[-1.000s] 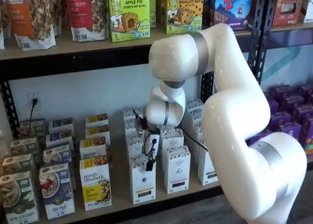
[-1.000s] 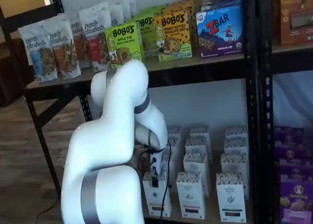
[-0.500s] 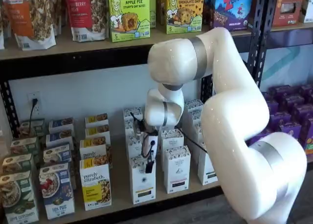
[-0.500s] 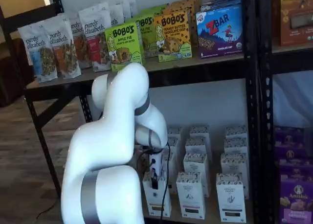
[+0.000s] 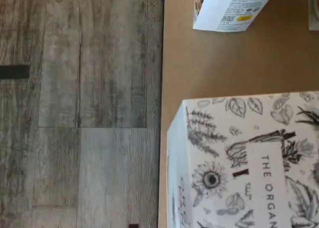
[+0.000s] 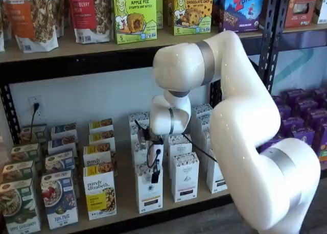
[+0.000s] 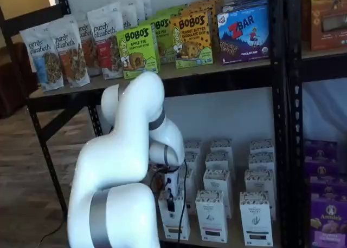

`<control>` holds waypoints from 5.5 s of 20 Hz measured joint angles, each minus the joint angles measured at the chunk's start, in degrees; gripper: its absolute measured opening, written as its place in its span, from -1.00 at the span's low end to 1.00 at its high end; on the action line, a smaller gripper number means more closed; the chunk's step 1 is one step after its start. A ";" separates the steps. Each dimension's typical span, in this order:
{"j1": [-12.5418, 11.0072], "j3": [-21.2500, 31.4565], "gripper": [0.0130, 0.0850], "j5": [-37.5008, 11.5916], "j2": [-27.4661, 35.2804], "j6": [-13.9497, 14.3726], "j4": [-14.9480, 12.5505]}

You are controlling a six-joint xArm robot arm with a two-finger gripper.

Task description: Pick up the white box with a yellow strip in the middle, on the bottom shelf, the fourth box from the left

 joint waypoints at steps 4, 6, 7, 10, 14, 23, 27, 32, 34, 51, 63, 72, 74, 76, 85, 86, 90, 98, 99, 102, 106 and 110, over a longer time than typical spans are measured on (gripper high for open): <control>0.23 -0.43 1.00 -0.87 0.69 0.97 -0.88; 0.29 -0.56 1.00 -1.62 1.05 1.30 -1.23; 0.29 -0.64 1.00 -1.83 1.20 1.34 -1.30; 0.19 -0.59 1.00 -2.52 1.40 0.43 -0.43; 0.06 -0.09 0.78 -3.11 1.18 -0.50 0.43; 0.04 0.18 0.56 -2.93 0.86 0.86 -1.10; 0.06 0.36 0.56 -3.10 0.79 0.95 -1.22; -0.01 0.29 0.56 -2.49 0.75 0.68 -0.94; 0.01 0.19 0.56 -2.27 0.80 0.68 -0.92; 0.40 0.48 0.00 -3.32 1.06 1.14 -1.09; 0.61 3.61 0.00 -4.18 -1.10 0.30 -0.07; 1.54 12.45 0.00 -5.38 -7.09 -3.53 4.68; 2.10 14.98 0.00 -5.49 -8.89 -5.75 7.51; 2.79 17.88 0.00 -6.49 -10.76 -6.38 8.75; 4.63 29.60 0.00 -10.99 -18.73 -0.82 4.31; 4.71 30.98 0.00 -11.26 -19.84 -0.07 3.58; 5.01 35.72 0.00 -11.08 -24.26 0.10 3.69; 4.50 45.48 0.00 -8.01 -35.64 3.70 -0.37; 4.48 46.60 0.00 -7.51 -37.09 3.70 -0.37; 4.57 49.51 0.00 -6.44 -41.23 2.59 1.03; 4.59 52.74 0.00 -5.48 -46.24 4.07 -0.32; 4.26 55.26 0.00 -3.44 -51.33 8.25 -4.85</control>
